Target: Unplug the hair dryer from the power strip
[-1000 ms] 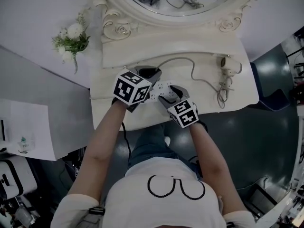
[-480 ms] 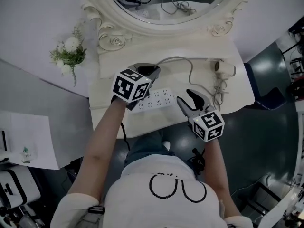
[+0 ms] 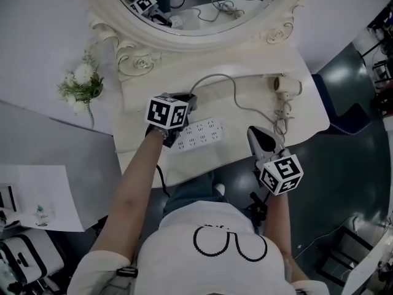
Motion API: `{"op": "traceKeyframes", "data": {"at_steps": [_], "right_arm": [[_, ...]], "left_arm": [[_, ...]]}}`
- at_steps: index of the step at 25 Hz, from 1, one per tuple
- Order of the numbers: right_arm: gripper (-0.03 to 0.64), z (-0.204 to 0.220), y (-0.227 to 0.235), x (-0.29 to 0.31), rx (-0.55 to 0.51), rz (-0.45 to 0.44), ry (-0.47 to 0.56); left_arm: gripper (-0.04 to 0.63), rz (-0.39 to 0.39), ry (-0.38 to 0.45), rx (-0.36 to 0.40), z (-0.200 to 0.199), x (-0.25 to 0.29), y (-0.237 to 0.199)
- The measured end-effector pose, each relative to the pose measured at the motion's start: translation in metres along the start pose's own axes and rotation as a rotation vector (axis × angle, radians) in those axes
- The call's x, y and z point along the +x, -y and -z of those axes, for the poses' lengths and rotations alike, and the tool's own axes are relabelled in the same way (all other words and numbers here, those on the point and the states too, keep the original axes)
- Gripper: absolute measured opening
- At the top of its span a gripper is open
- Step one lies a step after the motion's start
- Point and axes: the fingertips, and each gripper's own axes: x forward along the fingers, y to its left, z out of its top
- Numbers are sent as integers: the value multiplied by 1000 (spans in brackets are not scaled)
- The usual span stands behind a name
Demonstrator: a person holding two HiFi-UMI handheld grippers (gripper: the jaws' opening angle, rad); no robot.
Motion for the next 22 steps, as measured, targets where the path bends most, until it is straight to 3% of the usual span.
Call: {"op": "traceKeyframes", "data": {"at_steps": [4, 7, 13, 17, 22], "right_arm": [[-5, -1, -1, 3, 12, 2, 8], [-5, 5, -2, 4, 20, 9, -8], [-3, 10, -6, 3, 20, -6, -28], [-5, 6, -9, 3, 17, -11, -13], [-3, -1, -10, -2, 10, -4, 22]], "left_arm": [[21, -37, -130, -53, 30, 23, -15], [21, -58, -175, -64, 45, 29, -21], [37, -94, -131, -62, 48, 28, -25], [140, -113, -99, -56, 51, 16, -27], [161, -148, -28, -22, 46, -21, -25]]}}
